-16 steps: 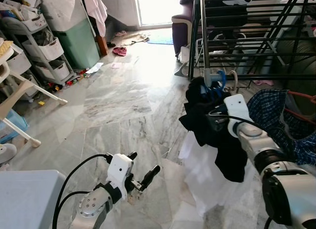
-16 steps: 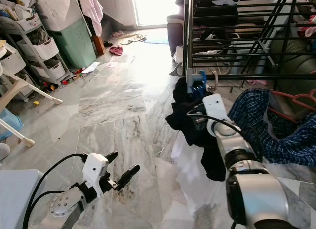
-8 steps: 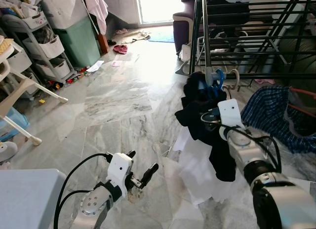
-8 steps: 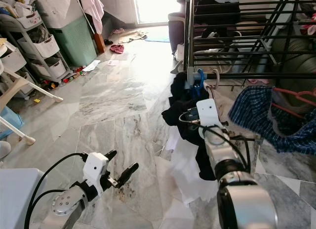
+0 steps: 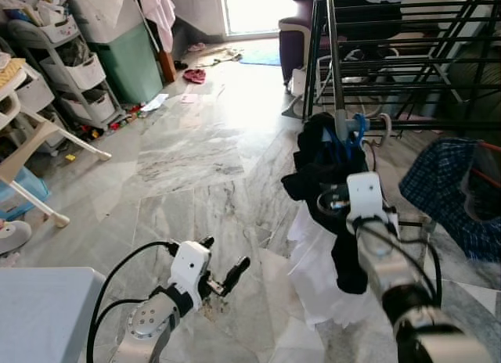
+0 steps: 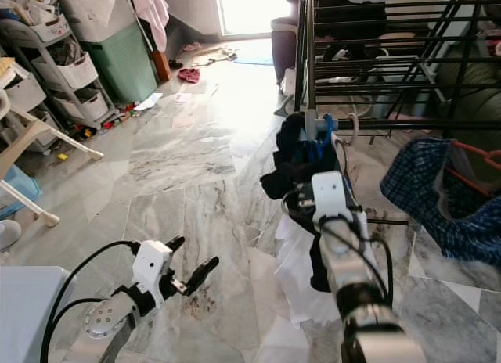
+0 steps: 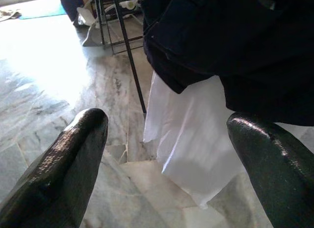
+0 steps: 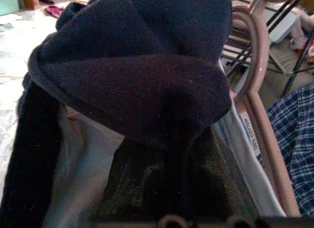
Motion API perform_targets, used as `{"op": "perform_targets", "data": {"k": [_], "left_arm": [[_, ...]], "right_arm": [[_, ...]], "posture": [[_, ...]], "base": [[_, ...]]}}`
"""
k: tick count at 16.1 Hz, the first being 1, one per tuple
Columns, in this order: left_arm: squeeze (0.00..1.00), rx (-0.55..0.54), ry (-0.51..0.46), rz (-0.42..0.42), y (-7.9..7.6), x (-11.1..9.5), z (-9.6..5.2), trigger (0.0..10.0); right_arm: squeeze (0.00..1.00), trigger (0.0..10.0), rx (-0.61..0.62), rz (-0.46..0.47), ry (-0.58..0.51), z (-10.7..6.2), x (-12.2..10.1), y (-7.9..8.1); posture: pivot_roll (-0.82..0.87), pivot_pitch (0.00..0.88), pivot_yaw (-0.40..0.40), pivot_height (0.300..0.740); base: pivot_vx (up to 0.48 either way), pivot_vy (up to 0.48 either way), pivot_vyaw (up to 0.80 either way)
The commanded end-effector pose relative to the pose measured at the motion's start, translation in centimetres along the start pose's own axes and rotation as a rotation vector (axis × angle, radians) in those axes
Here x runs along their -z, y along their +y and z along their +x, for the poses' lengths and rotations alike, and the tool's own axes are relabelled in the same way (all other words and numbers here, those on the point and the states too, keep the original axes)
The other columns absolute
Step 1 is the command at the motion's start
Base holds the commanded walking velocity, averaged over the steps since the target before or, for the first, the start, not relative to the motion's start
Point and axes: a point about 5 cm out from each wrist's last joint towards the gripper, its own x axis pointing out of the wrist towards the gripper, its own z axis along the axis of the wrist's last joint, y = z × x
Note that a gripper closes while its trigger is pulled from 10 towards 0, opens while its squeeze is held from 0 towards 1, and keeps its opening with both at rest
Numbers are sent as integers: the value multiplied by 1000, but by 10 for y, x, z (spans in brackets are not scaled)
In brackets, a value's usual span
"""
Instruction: Hang hanger
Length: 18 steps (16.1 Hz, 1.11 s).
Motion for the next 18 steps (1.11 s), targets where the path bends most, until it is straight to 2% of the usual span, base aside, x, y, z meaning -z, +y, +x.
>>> {"op": "perform_targets", "data": {"k": [1,2,3,5,10,12,18], "left_arm": [[0,-25,6,15,6,0,-2,10000],[0,-22,8,19,6,0,-1,10000],[0,-19,8,21,6,0,-1,10000],[0,-17,9,24,6,0,-1,10000],[0,-27,11,33,5,1,-2,10000],[0,-30,12,33,5,1,-3,10000],[0,-36,20,39,7,4,-4,10000]], "right_arm": [[0,0,-4,-17,-94,0,-13,5],[0,0,12,-16,-107,4,-20,3],[0,5843,23,-14,-118,7,-26,2],[0,10000,42,-15,-136,13,-36,0],[0,10000,67,-19,-190,21,-56,-2],[0,10000,65,-20,-197,19,-54,0],[0,10000,104,-8,-207,-4,-33,0]], "posture": [[-109,0,112,740],[-114,0,117,740],[-114,0,119,740],[-112,0,119,740],[-96,0,114,740],[-89,0,109,740],[-104,0,125,740]], "base": [[0,0,0],[0,0,0],[0,0,0],[0,0,0],[0,0,0],[0,0,0],[0,0,0]]}}
